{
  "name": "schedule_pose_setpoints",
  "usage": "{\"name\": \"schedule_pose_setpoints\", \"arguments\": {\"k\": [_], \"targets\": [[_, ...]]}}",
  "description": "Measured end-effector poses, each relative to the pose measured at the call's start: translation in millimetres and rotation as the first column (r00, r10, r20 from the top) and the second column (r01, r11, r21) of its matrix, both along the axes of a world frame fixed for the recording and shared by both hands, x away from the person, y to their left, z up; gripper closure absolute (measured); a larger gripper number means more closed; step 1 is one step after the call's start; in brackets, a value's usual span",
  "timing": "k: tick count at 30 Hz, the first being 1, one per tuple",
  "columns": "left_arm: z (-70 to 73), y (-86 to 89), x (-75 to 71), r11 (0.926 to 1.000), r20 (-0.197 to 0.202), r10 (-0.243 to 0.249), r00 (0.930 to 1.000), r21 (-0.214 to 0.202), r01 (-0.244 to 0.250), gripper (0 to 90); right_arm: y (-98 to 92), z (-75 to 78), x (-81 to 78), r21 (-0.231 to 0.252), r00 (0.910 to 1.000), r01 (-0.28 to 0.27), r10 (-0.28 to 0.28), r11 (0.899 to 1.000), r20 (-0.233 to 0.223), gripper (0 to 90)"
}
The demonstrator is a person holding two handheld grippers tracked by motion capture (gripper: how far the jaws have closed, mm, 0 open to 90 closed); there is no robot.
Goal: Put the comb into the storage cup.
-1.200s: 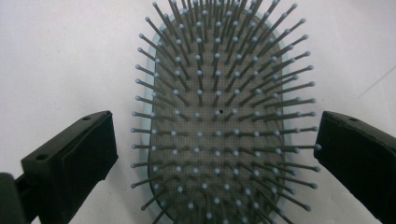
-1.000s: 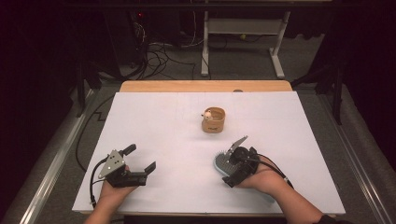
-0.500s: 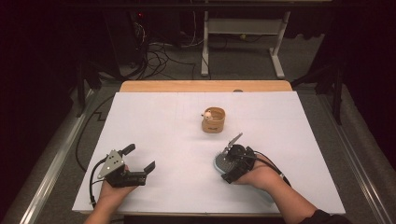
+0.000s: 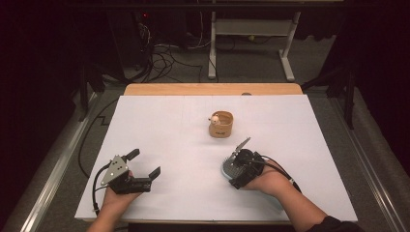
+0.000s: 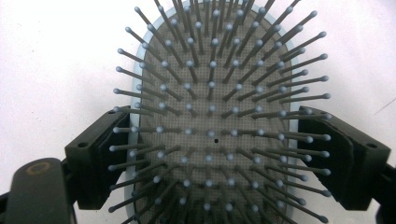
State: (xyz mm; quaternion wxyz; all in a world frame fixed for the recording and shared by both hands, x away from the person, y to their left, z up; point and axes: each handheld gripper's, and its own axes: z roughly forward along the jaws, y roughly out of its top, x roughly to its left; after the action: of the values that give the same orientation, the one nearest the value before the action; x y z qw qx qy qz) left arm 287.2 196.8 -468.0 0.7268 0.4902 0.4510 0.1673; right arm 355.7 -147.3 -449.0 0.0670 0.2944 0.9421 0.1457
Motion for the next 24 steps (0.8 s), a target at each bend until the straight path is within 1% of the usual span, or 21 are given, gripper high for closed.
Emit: {"name": "schedule_pose_setpoints", "arguments": {"k": [5, 6, 10, 15, 21, 24], "targets": [[0.1, 0.0, 0.1, 1.0, -0.001, 0.0, 1.0, -0.002, 0.0, 0.3, 2.4, 0.0, 1.8, -0.018, 0.9999, -0.007, 0.007, 1.0, -0.008, 14.1], [0.0, 0.2, 0.1, 1.0, 0.0, -0.001, 1.0, 0.001, 0.001, 0.3, 3.2, 0.7, 2.1, -0.028, 0.9999, -0.006, 0.006, 1.0, -0.016, 14.1], [-0.1, 0.0, 0.1, 1.0, 0.0, 0.001, 1.0, -0.001, -0.001, 0.3, 3.9, 0.6, 2.7, -0.032, 0.9998, -0.009, 0.009, 0.999, -0.017, 14.5], [-0.1, 0.0, -0.1, 1.0, 0.0, 0.0, 1.0, 0.003, 0.0, 0.3, 3.7, 1.5, 2.2, -0.028, 0.9997, -0.02, 0.019, 0.999, -0.016, 18.5], [-0.3, 0.1, 0.1, 1.0, 0.0, 0.002, 1.0, 0.003, -0.002, 0.3, 4.5, 1.9, 2.0, -0.031, 0.9998, -0.01, 0.01, 0.999, -0.015, 19.7], [-0.1, 0.1, 0.0, 1.0, 0.0, 0.002, 1.0, 0.001, -0.002, 0.3, 5.3, 2.8, 2.4, -0.038, 0.9997, -0.002, 0.001, 0.999, -0.024, 20.1]]}}
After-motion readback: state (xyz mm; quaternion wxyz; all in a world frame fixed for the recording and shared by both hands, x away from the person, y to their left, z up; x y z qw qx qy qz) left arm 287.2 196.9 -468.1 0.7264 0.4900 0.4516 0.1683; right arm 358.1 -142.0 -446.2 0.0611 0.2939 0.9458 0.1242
